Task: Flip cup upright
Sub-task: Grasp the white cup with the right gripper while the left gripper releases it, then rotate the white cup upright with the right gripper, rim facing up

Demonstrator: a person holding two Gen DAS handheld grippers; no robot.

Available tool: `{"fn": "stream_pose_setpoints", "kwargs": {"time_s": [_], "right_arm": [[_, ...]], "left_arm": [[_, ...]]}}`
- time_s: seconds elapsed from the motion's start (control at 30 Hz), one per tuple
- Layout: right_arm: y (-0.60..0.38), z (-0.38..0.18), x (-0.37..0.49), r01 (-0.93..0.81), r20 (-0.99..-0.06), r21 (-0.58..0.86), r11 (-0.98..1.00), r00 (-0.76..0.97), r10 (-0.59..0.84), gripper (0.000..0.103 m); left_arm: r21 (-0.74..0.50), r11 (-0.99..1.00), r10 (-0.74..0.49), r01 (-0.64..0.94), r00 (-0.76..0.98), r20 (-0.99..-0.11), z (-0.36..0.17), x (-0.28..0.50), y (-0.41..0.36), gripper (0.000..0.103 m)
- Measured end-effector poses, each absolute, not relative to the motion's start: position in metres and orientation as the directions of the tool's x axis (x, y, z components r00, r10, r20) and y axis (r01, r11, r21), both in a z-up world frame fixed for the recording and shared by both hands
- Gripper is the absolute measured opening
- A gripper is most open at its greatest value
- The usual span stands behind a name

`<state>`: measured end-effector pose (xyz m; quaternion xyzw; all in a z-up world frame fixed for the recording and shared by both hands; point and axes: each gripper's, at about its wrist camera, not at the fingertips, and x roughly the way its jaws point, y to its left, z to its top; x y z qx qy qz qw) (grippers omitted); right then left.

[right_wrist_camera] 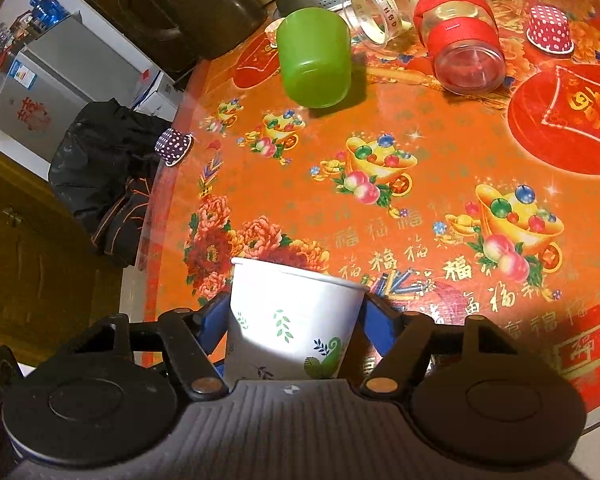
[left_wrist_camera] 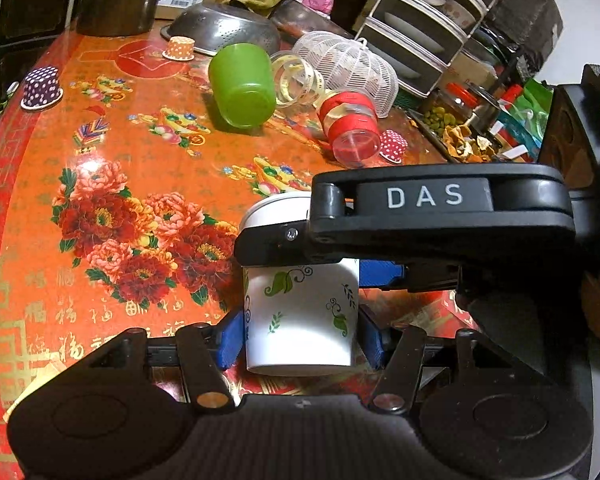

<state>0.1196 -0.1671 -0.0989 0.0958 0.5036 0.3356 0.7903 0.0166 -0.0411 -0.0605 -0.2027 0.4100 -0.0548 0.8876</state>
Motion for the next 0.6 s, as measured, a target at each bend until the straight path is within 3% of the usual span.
{"fn": "stream_pose_setpoints", "kwargs": {"time_s": [0.07, 0.13, 0.2, 0.3, 0.6], "right_arm": [[-0.167, -0.098, 0.118, -0.441, -0.728, 0.488, 0.753, 0.27, 0.63, 0.069], [-0.166, -0.097, 0.116, -0.447, -0.727, 0.484, 0.753, 0.274, 0.63, 0.069], [-0.166, -0.097, 0.116, -0.448, -0.724, 0.486, 0.751, 0.274, 0.633, 0.069], [-0.168, -0.097, 0.116, -0.447, -0.72, 0.489, 0.749, 0.278, 0.636, 0.069], [-0.173, -0.095, 0.113, -0.463, -0.696, 0.487, 0.74, 0.306, 0.649, 0.069]], "left_arm": [[-0.41, 0.911, -0.273, -0.057, 0.661, -0.699, -0.062, 0.017, -0.039, 0.065], [-0.416, 0.908, -0.279, -0.049, 0.67, -0.688, -0.062, 0.015, -0.035, 0.086], [-0.415, 0.909, -0.289, -0.029, 0.674, -0.68, -0.062, 0.012, -0.033, 0.093], [-0.396, 0.918, -0.303, 0.026, 0.689, -0.658, -0.06, 0.003, -0.031, 0.098], [-0.342, 0.936, -0.278, 0.077, 0.758, -0.591, -0.047, -0.047, -0.003, 0.098]]}}
